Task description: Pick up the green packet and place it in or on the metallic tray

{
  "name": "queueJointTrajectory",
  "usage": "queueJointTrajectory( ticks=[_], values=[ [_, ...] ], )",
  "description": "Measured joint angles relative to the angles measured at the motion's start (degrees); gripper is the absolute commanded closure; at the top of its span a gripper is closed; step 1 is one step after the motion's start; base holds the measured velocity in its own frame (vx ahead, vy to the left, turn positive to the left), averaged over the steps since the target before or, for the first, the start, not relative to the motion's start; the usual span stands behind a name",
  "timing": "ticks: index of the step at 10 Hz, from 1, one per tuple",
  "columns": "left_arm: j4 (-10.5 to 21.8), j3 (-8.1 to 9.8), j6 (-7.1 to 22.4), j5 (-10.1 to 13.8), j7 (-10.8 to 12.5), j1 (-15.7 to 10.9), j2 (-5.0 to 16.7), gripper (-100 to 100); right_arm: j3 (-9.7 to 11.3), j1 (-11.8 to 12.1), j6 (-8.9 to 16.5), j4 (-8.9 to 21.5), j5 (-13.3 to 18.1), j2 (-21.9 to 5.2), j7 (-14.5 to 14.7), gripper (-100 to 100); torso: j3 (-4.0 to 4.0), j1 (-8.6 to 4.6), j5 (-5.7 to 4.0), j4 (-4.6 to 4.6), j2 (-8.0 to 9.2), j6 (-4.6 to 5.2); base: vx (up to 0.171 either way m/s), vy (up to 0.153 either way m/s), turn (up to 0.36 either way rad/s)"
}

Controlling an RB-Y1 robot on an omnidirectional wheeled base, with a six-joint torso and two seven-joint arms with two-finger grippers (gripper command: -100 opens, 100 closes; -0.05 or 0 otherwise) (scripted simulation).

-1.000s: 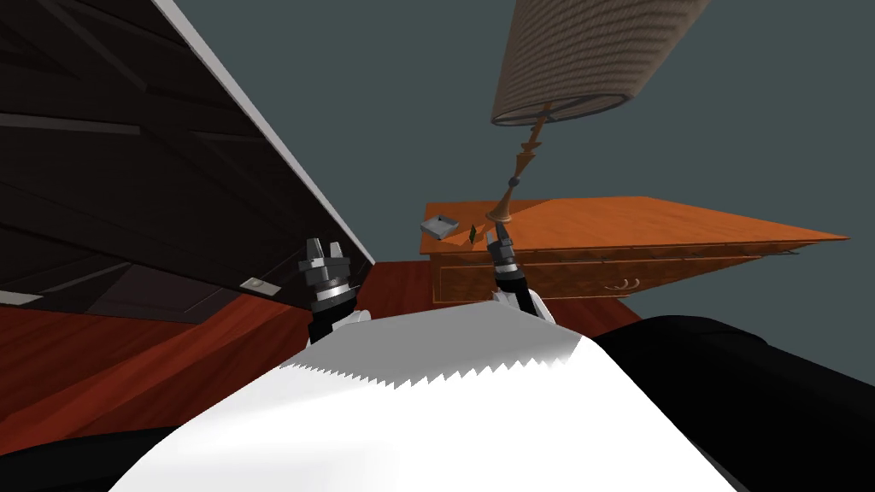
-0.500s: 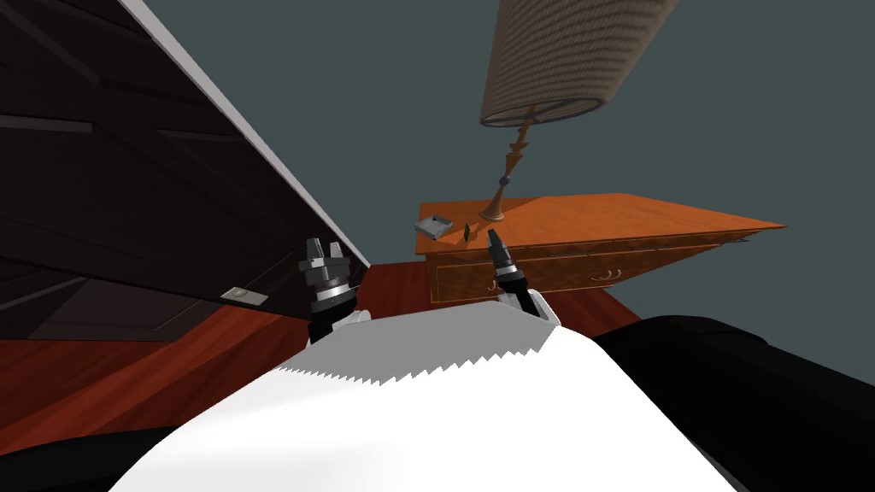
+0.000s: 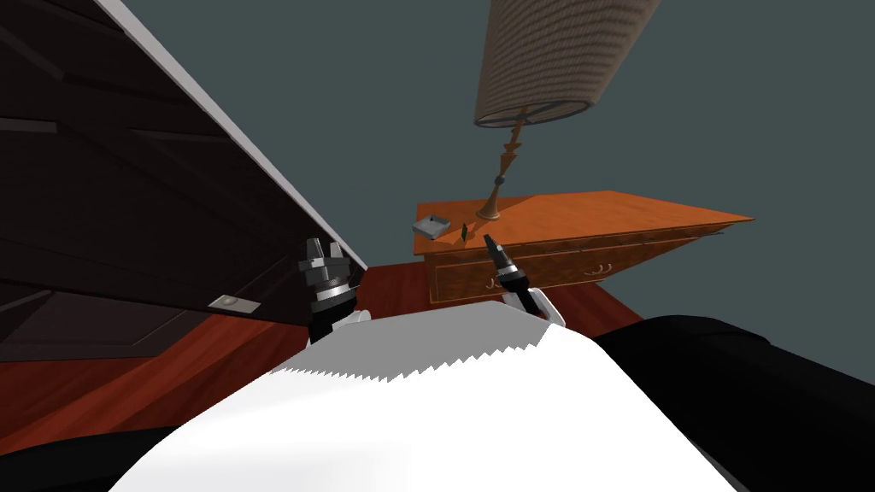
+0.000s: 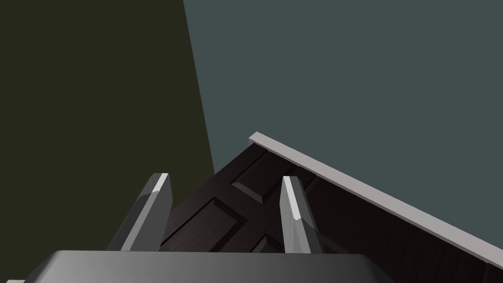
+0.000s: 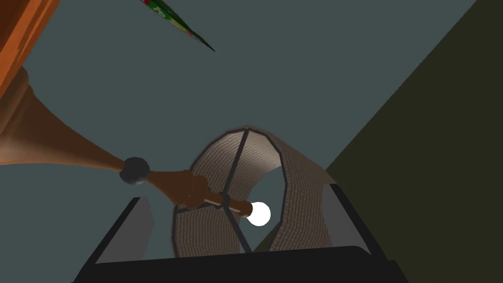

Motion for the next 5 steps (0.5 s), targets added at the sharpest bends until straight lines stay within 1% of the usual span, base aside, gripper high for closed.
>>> queueJointTrajectory(
  ticks=[1,3,5],
  values=[
    [0.0,0.0,0.0,0.0,0.0,0.0,0.0,0,-0.67,0.08,0.38,0.33,0.95,-0.65,1.18,-100,0.0,0.03,0.01,0.0,-0.01,0.0,0.007,0.055,-0.031],
    [0.0,0.0,0.0,0.0,0.0,0.0,0.0,0,-1.68,-1.11,0.75,2.91,3.24,-1.14,3.89,-100,-0.02,0.1,0.02,-0.01,-0.03,-0.01,0.018,0.057,-0.008],
    [0.0,0.0,0.0,0.0,0.0,0.0,0.0,0,-3.0,-1.54,1.12,4.64,5.47,-1.48,6.4,-100,-0.04,0.17,0.04,-0.02,-0.08,-0.01,0.027,0.085,0.014]
  ],
)
